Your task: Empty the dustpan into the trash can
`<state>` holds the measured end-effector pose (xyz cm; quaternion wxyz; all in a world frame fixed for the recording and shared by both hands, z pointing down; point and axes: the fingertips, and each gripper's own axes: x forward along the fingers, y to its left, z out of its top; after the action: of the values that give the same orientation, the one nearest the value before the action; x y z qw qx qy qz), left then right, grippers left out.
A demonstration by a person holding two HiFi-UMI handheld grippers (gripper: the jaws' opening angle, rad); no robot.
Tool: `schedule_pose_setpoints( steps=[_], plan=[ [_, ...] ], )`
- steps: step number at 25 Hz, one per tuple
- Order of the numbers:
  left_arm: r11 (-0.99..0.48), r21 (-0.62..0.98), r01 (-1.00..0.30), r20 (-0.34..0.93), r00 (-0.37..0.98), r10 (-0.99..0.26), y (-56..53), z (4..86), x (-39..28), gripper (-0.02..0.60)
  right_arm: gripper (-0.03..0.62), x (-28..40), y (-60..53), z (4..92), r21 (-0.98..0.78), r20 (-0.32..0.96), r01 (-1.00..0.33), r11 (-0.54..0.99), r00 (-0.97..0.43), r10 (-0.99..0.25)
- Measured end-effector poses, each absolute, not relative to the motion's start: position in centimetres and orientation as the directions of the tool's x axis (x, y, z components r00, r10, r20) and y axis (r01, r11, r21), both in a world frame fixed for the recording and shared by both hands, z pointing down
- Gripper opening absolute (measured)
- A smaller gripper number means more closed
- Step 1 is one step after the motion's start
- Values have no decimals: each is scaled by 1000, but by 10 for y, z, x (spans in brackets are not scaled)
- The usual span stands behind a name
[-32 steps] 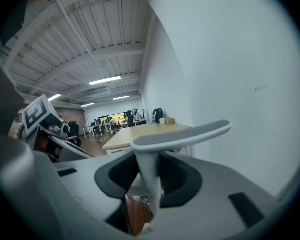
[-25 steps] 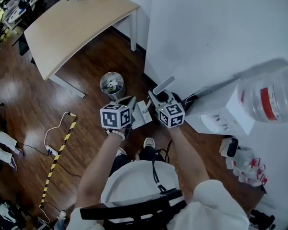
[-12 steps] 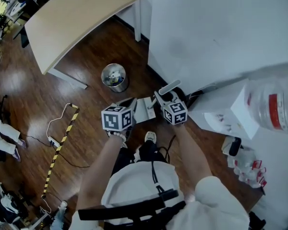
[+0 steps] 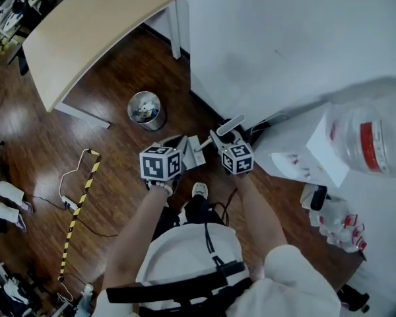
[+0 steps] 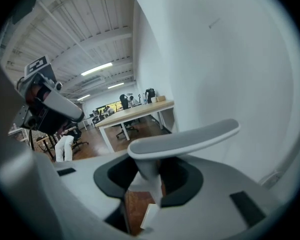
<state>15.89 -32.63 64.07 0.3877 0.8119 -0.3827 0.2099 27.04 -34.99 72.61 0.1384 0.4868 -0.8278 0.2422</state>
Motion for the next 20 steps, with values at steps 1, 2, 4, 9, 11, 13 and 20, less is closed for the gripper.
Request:
schedule_pose_setpoints(
  steps=[1,2,4,9,11,13,20],
  plan=[
    [-420,465,-779,637,624,-453,-327,641,167,-11,147,275,-349,727,-271,471,-879,392,-476,-743],
    [-436,460,-774,637,629,-446,-327,641,175,-11,147,279,-348,728,-276,476,-886,374,-463,-747],
    [-469,441,-765,642,634,-431,-327,645,192,-11,147,286,-346,731,-286,490,-898,335,-438,-754],
    [-518,422,-744,660,644,-388,-321,659,234,-11,160,306,-339,737,-328,517,-911,250,-395,-759],
    [-527,422,-738,665,647,-373,-318,664,246,-11,174,314,-338,738,-345,523,-911,227,-388,-759],
    [-532,424,-733,669,649,-361,-314,667,256,-11,193,322,-337,740,-357,531,-911,208,-381,-757],
    [-513,429,-744,675,641,-365,-301,672,262,-11,336,341,-325,746,-387,558,-905,179,-384,-736]
  ],
)
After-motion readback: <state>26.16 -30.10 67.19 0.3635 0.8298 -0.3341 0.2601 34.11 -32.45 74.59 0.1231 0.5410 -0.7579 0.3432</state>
